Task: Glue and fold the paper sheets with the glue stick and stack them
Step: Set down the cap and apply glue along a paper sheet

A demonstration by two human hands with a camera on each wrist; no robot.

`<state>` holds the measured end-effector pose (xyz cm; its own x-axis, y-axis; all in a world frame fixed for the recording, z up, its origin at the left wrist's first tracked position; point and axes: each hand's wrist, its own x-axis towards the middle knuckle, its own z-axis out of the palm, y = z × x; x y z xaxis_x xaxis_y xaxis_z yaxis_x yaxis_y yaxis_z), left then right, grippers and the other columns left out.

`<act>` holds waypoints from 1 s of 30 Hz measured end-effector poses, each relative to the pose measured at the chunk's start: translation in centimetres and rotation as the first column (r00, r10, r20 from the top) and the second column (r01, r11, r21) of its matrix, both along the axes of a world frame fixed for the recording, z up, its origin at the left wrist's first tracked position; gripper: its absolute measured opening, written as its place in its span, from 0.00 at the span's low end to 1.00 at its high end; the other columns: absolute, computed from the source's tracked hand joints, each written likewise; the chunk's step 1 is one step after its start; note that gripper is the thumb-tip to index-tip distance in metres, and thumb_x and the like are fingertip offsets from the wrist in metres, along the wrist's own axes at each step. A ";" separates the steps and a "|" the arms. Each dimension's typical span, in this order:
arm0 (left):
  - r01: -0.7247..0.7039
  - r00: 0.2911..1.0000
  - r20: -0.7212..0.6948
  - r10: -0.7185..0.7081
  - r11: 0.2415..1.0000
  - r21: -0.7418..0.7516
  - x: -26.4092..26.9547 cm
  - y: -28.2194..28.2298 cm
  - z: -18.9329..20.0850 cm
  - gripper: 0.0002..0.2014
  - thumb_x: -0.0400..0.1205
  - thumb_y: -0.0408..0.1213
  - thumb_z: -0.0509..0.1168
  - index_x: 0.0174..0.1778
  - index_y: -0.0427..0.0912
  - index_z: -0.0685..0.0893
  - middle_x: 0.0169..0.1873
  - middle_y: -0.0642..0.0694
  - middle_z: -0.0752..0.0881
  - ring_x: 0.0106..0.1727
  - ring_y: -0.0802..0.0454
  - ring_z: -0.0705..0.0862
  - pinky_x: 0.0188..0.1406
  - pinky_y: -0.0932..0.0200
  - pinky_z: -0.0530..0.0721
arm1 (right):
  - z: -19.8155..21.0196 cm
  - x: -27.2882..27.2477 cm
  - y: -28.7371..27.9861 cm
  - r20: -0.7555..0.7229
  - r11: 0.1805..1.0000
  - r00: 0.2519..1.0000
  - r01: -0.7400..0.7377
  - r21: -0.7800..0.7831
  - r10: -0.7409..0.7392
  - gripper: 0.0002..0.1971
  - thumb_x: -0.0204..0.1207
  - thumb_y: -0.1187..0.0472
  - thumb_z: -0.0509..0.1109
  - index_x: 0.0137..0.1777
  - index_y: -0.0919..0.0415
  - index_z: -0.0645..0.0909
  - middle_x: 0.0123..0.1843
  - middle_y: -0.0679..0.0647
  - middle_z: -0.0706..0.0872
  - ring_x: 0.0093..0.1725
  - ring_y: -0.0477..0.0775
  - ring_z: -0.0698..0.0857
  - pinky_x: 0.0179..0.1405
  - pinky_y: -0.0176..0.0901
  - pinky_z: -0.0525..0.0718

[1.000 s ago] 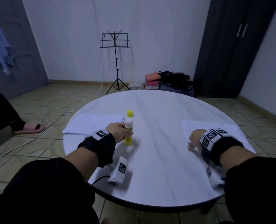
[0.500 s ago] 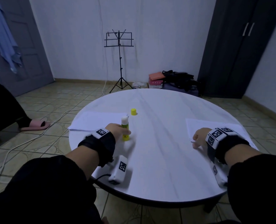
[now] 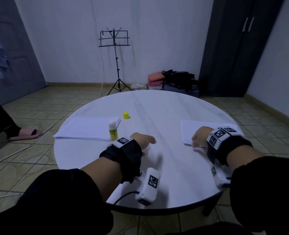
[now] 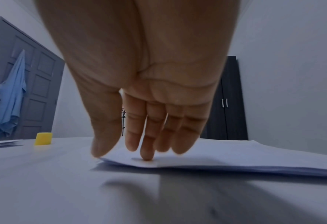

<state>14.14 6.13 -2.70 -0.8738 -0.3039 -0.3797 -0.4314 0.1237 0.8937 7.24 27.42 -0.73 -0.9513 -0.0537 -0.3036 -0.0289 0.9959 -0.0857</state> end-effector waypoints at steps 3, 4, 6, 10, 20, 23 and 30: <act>0.157 0.988 0.011 -0.157 0.988 -0.007 -2.0 3.6 0.4 0.15 0.77 0.32 0.71 0.59 0.33 0.81 0.48 0.41 0.79 0.50 0.48 0.80 0.36 0.59 0.81 | 0.2 -0.1 0.2 0.050 0.996 0.998 -0.041 0.084 0.037 0.11 0.74 0.50 0.72 0.35 0.50 0.74 0.39 0.52 0.75 0.37 0.51 0.75 0.39 0.41 0.74; 0.201 0.980 0.011 -0.201 0.980 -0.001 -2.8 4.7 0.5 0.15 0.78 0.32 0.70 0.60 0.32 0.81 0.48 0.41 0.80 0.49 0.49 0.80 0.34 0.60 0.80 | 0.4 0.0 0.0 0.073 0.991 0.997 -0.039 0.128 0.030 0.09 0.74 0.47 0.71 0.39 0.51 0.79 0.42 0.53 0.78 0.40 0.51 0.78 0.41 0.41 0.76; 0.248 0.969 0.014 -0.248 0.969 0.012 -4.1 6.7 0.5 0.14 0.80 0.30 0.67 0.61 0.31 0.80 0.48 0.40 0.80 0.44 0.49 0.81 0.30 0.60 0.79 | -0.4 -0.8 0.4 0.083 0.985 0.996 -0.044 0.169 0.030 0.27 0.64 0.38 0.74 0.58 0.54 0.83 0.59 0.53 0.83 0.59 0.57 0.82 0.61 0.49 0.79; 0.275 0.959 0.054 -0.277 0.960 0.049 -6.5 8.8 0.4 0.03 0.81 0.27 0.62 0.49 0.33 0.80 0.38 0.40 0.78 0.32 0.49 0.79 0.26 0.57 0.77 | -1.3 -2.5 1.4 0.051 0.991 0.998 -0.048 0.126 0.042 0.26 0.62 0.42 0.75 0.60 0.53 0.83 0.61 0.51 0.84 0.61 0.58 0.82 0.64 0.53 0.79; 0.259 0.960 0.071 -0.272 0.954 0.148 -8.9 9.7 0.4 0.09 0.85 0.28 0.58 0.38 0.37 0.74 0.29 0.44 0.75 0.29 0.51 0.78 0.27 0.58 0.76 | 0.6 -2.7 2.9 0.061 0.995 0.997 -0.049 -0.087 0.055 0.10 0.78 0.58 0.68 0.52 0.61 0.87 0.50 0.54 0.88 0.43 0.52 0.82 0.34 0.32 0.75; 0.240 0.965 0.069 -0.254 0.957 0.165 -9.3 9.9 0.4 0.10 0.85 0.28 0.58 0.37 0.38 0.74 0.28 0.45 0.73 0.28 0.52 0.77 0.25 0.60 0.76 | 0.9 -3.1 3.1 0.064 0.992 0.998 0.009 -0.125 -0.001 0.07 0.78 0.58 0.68 0.39 0.55 0.78 0.43 0.53 0.82 0.34 0.48 0.77 0.34 0.33 0.75; 0.181 0.983 -0.002 -0.186 0.954 0.240 -10.1 10.2 1.4 0.10 0.85 0.27 0.57 0.37 0.36 0.74 0.31 0.43 0.74 0.28 0.52 0.77 0.19 0.64 0.79 | 1.6 -3.5 3.7 0.147 0.965 0.985 0.121 -0.233 -0.088 0.15 0.70 0.51 0.78 0.43 0.64 0.82 0.47 0.60 0.88 0.48 0.58 0.86 0.54 0.45 0.84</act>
